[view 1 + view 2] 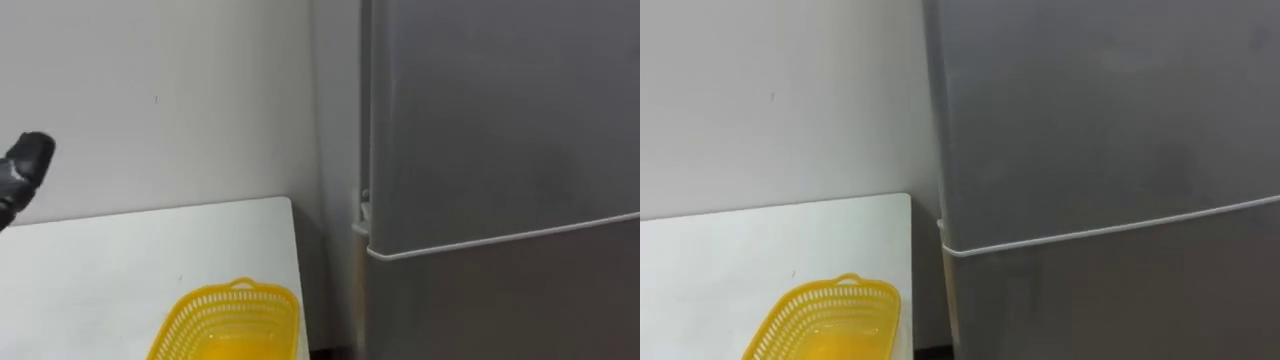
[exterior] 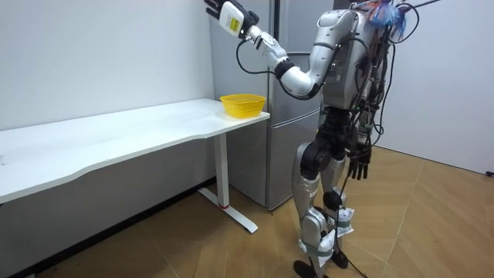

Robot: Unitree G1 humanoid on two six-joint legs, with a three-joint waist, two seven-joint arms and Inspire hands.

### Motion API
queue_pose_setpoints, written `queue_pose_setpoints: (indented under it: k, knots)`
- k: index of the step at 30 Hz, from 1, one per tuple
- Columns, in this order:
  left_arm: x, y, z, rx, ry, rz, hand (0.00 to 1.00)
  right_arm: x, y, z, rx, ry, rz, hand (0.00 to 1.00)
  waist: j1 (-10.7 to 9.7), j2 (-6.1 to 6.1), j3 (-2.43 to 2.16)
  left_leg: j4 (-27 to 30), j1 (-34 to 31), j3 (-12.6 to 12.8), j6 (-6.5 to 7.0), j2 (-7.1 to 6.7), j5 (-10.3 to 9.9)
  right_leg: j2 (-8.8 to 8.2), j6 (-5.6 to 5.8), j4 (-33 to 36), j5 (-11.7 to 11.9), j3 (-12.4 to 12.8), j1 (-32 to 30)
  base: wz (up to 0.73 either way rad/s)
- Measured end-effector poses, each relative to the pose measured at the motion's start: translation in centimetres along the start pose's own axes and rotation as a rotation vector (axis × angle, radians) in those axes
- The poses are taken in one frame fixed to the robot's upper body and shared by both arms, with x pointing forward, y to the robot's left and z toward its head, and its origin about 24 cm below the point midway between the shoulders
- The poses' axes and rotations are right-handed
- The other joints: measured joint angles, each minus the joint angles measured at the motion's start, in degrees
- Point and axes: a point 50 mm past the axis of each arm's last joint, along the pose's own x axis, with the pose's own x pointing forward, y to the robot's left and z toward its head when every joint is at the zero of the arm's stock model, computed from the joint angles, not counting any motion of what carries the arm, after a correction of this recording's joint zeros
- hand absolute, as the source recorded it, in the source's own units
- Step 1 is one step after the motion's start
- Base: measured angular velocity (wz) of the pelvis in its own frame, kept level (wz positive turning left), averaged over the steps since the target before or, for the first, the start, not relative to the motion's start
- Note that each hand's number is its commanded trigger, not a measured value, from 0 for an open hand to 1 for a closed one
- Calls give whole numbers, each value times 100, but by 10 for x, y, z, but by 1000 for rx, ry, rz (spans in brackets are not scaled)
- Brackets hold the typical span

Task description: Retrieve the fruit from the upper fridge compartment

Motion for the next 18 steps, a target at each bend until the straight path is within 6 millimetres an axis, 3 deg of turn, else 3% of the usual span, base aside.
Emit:
queue_pose_setpoints:
  k: [7,12,18]
  knots:
    - [6,-30,-9,-115,81,-261,0,-1,-3,1,-31,10,-13,0,-132,71,-15,-1,2,133,-1,19,0,24,-11,-14,6,120,-35,-7]
    - [6,-39,-11,-135,104,-367,0,-2,-11,1,-38,17,-39,0,-137,161,-23,-3,3,170,-1,17,0,29,-10,6,7,248,-100,-14]
    - [6,-44,-12,-140,116,-450,0,-3,-14,2,-41,25,-50,0,-147,151,-23,-2,6,262,-1,25,1,34,-12,14,8,283,-113,-4]
